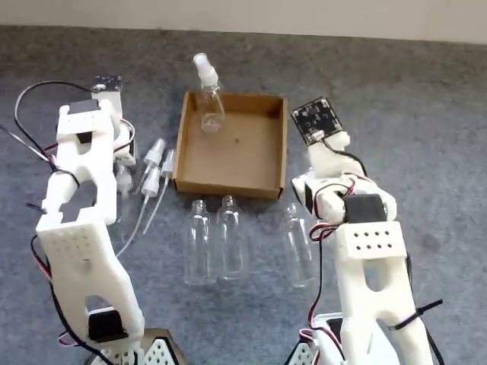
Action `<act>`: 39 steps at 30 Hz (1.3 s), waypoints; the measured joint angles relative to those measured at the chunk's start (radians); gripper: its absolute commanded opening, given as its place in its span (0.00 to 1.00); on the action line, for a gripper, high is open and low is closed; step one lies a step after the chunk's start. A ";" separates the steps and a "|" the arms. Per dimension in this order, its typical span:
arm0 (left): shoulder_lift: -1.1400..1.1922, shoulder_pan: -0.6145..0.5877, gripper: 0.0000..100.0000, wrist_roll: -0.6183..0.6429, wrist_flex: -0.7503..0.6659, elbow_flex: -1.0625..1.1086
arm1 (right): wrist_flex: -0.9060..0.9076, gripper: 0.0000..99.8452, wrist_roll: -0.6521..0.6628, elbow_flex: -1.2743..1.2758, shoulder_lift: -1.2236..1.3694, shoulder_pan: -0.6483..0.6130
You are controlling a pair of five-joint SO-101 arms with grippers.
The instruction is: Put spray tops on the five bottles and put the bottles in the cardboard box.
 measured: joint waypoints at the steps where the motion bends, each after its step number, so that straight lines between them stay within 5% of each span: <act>1: 0.000 0.000 0.06 0.000 0.000 0.000 | -0.002 0.00 0.000 0.000 0.000 0.000; 11: -0.141 -0.043 0.05 -0.002 0.058 -0.153 | -0.009 0.00 -0.002 0.000 0.000 -0.072; 22: -0.623 -0.023 0.05 0.051 0.339 -0.543 | -0.356 0.00 -0.215 0.198 -0.284 -0.327; 32: -0.942 0.454 0.05 0.186 0.391 -0.603 | -0.390 0.00 -0.226 0.503 -0.712 -0.427; 39: -0.931 0.677 0.03 0.198 0.252 -0.526 | -0.390 0.00 -0.226 0.660 -0.945 -0.427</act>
